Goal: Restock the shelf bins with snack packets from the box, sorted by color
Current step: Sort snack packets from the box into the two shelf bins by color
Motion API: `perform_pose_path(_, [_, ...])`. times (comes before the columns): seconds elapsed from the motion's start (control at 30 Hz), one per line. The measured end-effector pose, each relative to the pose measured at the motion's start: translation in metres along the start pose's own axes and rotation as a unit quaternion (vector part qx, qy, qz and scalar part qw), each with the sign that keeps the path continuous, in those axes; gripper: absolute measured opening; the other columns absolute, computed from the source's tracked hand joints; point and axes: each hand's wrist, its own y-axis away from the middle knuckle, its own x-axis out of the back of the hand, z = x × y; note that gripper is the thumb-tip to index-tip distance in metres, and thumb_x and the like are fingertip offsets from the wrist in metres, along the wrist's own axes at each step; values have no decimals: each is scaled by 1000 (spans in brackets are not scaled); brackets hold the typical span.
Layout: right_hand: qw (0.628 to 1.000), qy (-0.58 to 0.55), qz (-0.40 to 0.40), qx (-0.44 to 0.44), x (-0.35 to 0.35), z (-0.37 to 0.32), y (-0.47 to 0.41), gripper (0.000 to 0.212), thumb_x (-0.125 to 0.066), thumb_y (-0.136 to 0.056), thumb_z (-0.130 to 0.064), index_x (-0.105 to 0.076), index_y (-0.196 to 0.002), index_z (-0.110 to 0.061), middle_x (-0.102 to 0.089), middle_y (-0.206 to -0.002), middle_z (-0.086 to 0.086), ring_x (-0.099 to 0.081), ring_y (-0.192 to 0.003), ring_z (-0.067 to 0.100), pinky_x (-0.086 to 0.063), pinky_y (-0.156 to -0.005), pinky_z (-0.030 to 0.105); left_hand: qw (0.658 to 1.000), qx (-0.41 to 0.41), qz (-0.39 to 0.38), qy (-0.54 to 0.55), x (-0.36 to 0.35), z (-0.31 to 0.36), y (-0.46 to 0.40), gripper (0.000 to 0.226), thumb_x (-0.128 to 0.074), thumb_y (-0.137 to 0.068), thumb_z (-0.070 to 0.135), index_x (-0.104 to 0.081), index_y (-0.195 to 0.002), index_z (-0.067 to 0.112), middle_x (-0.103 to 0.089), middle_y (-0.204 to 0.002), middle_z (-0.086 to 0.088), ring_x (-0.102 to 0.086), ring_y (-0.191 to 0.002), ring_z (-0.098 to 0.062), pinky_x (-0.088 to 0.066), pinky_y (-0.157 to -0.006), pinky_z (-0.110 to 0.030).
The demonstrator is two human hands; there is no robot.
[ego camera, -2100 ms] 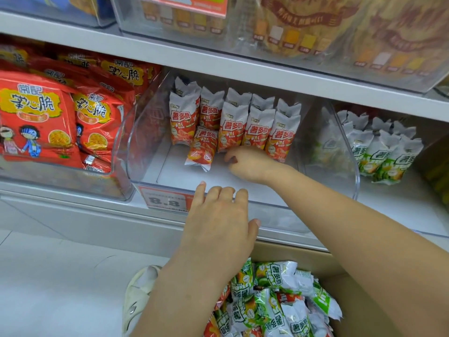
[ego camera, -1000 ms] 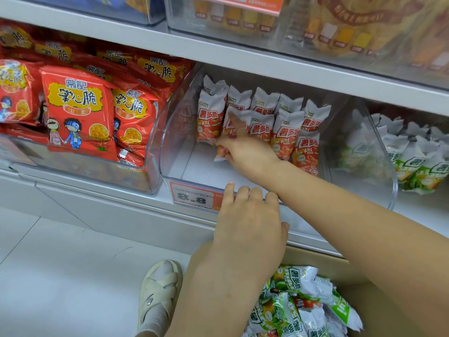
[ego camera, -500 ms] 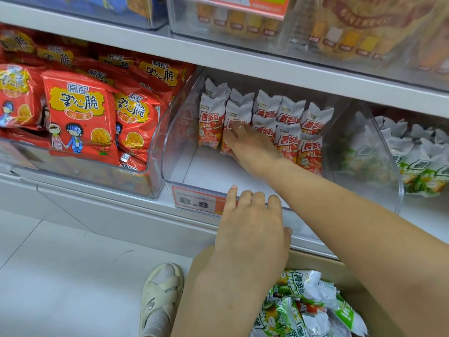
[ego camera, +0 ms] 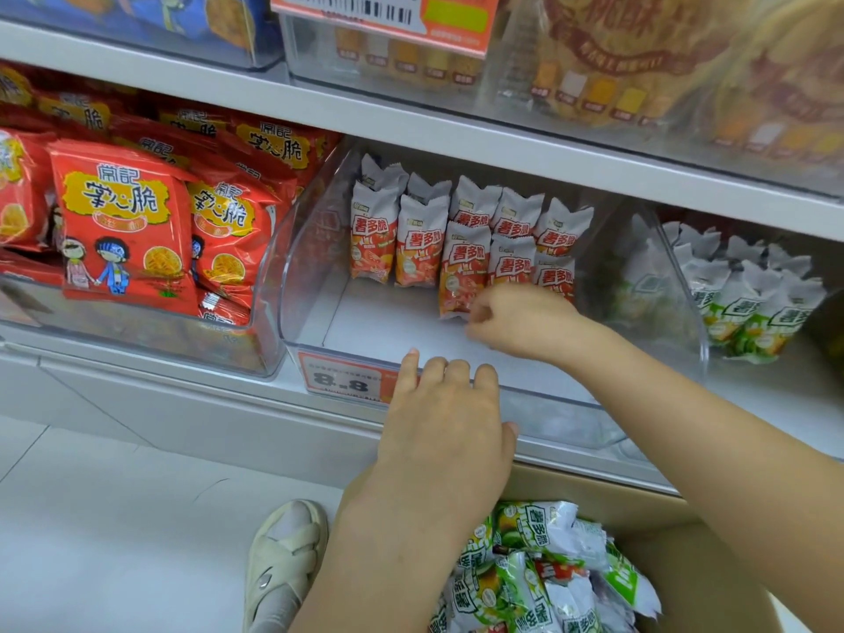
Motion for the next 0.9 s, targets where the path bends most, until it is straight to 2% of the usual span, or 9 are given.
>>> perform_pose_path(0.1, [998,-32,-57,2,-10,20,3,26,-53,-91,-36,-66,-107,-21,-66,-106,2,-60,-96,22,-52,-82,35,1000,4,-3,-10,0,1,0,57,-33,-99,48,-24,-147,20,-36,-148,-3,-25,-139,-21,3,-118,-42])
perform_pose_path(0.2, [989,-128,-67,43,-20,24,-5,36,-53,-95,-32,-56,-129,-20,-56,-131,-1,-53,-114,18,-40,-85,26,1000,6,-3,-19,0,2,1,58,-31,-99,49,-23,-148,20,-35,-149,-2,-24,-140,-21,3,-118,-42])
perform_pose_path(0.4, [986,-133,-54,80,-23,17,-25,45,-55,-95,-27,-47,-139,-23,-48,-141,0,-48,-115,16,-34,-83,21,1000,2,1,-23,0,1,1,57,-30,-99,50,-24,-148,21,-35,-149,-1,-26,-139,-20,0,-119,-43])
perform_pose_path(0.47, [989,-117,-40,86,-26,17,-25,47,-54,-95,-24,-44,-141,-29,-46,-144,-2,-47,-120,18,-31,-81,19,1000,1,2,-23,0,1,1,57,-30,-99,50,-24,-148,21,-36,-149,-1,-26,-139,-20,0,-119,-42])
perform_pose_path(0.6, [994,-66,-25,83,-27,18,-22,55,-52,-94,-21,-36,-145,-32,-44,-145,3,-47,-122,24,-40,-86,25,1000,0,0,-26,0,2,0,57,-30,-99,50,-24,-147,21,-36,-149,-1,-26,-139,-20,0,-119,-42])
perform_pose_path(0.67, [995,-28,-25,91,-27,17,-20,59,-51,-94,-19,-31,-148,-33,-43,-146,5,-47,-121,25,-36,-79,24,1000,1,-3,-27,0,2,0,58,-30,-99,50,-23,-148,21,-35,-149,-1,-25,-140,-20,0,-119,-42])
perform_pose_path(0.73, [995,-9,-38,96,-24,15,-17,61,-50,-95,-21,-27,-150,-31,-41,-148,5,-46,-123,26,-35,-79,23,1000,1,-7,-26,1,2,1,59,-30,-99,50,-22,-149,21,-34,-150,-1,-24,-141,-20,0,-119,-42])
perform_pose_path(0.83, [995,-33,-64,74,-7,17,0,53,-50,-95,-27,-38,-146,-26,-45,-145,2,-46,-126,24,-44,-94,31,1000,-1,-8,-22,2,1,2,59,-30,-99,50,-21,-150,21,-34,-150,0,-24,-141,-18,1,-119,-40])
perform_pose_path(0.9, [998,-47,-36,17,0,26,13,31,-49,-94,-31,-62,-120,-22,-62,-120,4,-56,-111,27,-48,-86,33,1000,-3,-11,-17,3,0,2,58,-30,-99,50,-22,-149,22,-34,-150,1,-25,-140,-18,0,-119,-40])
